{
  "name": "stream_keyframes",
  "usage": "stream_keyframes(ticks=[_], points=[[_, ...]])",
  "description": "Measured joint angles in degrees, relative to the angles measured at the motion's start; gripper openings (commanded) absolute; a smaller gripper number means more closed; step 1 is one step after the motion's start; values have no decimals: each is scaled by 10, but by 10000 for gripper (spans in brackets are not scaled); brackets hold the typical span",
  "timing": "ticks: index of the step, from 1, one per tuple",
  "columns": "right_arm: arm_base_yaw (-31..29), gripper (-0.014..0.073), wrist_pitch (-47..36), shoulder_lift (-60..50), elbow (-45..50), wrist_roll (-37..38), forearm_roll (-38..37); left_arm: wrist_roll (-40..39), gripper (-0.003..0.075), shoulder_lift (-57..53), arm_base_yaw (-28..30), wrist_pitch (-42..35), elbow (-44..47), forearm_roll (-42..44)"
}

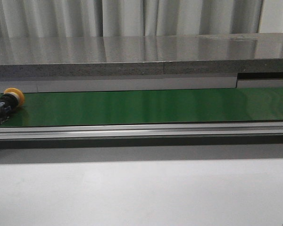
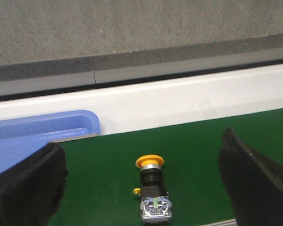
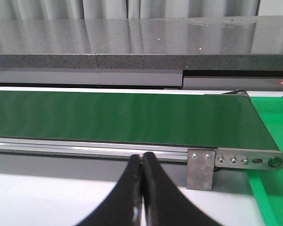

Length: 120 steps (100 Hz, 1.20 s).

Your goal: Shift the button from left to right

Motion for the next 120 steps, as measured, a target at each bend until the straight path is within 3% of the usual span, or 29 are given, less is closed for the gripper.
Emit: stream_keyframes(ticks=[25,56,81,97,120], points=[[0,-67,0,0,0,0,0,0,630,-186,-2,-101,145,-2],[0,-67,0,0,0,0,0,0,630,-400,-4,-102,257,-21],[0,-67,0,0,0,0,0,0,599,-466,-4,-102,298,-21],[0,-67,0,0,0,0,0,0,510,-467,-4,-102,304,-22],[0,-67,0,0,0,0,0,0,241,-467,-4,-102,304,-22]])
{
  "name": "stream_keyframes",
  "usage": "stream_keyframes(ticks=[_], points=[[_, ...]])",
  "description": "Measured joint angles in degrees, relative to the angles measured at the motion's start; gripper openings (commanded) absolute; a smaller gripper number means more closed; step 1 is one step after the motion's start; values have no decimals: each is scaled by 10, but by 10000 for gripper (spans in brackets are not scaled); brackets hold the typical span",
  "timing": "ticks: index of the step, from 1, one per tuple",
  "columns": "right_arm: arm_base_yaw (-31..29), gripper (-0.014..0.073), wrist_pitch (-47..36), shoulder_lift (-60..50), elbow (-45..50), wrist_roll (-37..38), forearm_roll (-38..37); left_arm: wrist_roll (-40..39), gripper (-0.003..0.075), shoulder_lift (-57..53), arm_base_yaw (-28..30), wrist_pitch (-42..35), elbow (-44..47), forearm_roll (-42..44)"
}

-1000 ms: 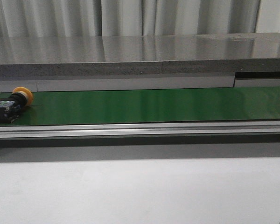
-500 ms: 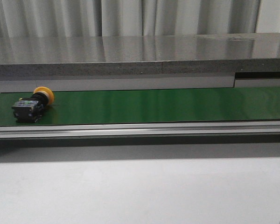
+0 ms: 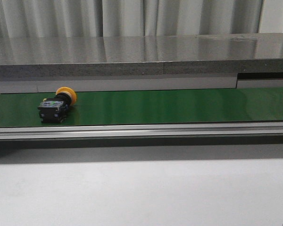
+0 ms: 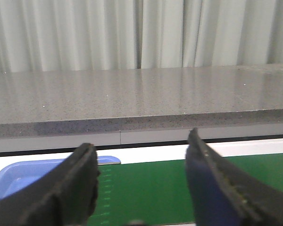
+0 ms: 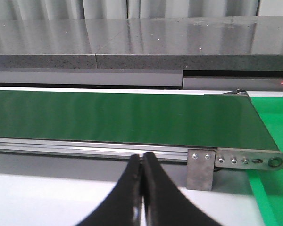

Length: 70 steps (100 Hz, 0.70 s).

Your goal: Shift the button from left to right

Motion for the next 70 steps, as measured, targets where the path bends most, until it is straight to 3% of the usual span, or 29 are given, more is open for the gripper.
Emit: stream_keyframes(ticks=[24,70], points=[[0,-67,0,0,0,0,0,0,-22,0,0,0,0,0],[0,-67,-1,0,0,0,0,1,-20,0,0,0,0,-1]])
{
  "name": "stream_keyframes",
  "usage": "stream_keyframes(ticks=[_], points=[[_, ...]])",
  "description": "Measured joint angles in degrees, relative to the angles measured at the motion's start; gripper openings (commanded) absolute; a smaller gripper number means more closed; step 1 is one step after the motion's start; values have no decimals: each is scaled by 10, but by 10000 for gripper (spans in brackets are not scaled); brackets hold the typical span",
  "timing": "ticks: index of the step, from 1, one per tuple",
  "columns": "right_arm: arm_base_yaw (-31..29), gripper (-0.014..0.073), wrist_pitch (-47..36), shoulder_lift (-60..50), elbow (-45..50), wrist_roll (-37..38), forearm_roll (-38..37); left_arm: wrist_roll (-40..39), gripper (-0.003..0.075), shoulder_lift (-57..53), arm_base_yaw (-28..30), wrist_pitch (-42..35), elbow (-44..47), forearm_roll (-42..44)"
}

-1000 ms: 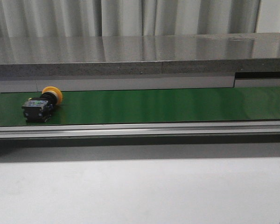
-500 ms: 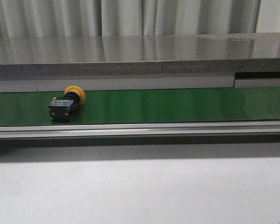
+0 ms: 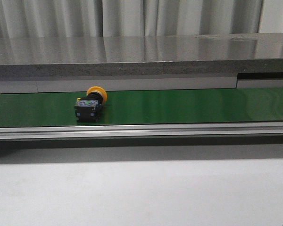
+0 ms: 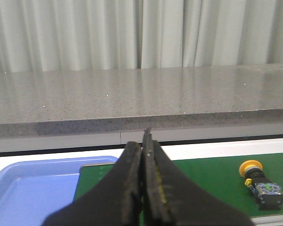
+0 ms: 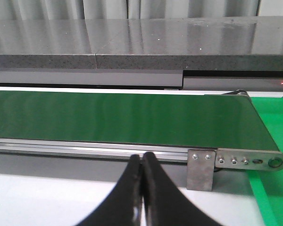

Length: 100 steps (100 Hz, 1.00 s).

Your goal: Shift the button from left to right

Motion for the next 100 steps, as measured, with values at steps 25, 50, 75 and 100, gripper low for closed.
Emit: stream_keyframes(ticks=[25,50,75,100], points=[[0,-67,18,0,-36,0,2,0,-20,0,0,0,0,0],[0,-67,116,72,-167,0,5,0,-20,0,0,0,0,0],[0,-67,233,205,-300,0,6,0,-20,0,0,-1,0,0],[0,-67,327,331,-411,0,21,0,-20,0,0,-1,0,0]])
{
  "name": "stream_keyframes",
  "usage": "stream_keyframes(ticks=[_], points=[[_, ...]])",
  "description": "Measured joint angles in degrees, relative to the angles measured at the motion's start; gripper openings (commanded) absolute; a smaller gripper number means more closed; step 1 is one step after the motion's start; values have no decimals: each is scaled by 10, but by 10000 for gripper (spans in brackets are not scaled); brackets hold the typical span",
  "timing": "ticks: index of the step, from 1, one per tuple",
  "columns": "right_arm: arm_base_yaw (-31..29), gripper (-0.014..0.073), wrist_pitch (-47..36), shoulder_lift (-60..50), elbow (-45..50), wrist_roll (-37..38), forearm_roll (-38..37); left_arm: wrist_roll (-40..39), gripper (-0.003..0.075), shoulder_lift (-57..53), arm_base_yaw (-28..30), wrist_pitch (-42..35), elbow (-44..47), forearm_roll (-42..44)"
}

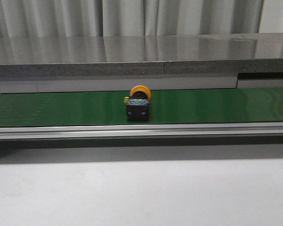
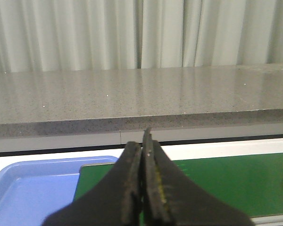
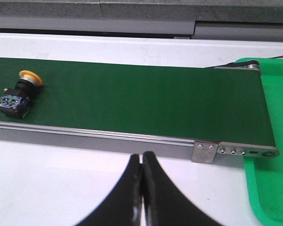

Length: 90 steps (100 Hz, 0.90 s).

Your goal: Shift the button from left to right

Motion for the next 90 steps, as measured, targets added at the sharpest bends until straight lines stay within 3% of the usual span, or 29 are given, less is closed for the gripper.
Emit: stream_keyframes(ticks=[32,39,56,63,90], points=[[0,-34,23,76,-30,0,11,0,-20,0,0,0,0,-1],[0,52,33,88,-30,0,17,0,-20,0,0,0,0,-1],[0,421,41,101,-30,0,44,0,-20,0,0,0,0,-1],[0,512,41,103,-30,0,56,0,-20,0,0,0,0,-1],[0,531,37,134,-33,0,77,0,-20,0,0,0,0,-1]])
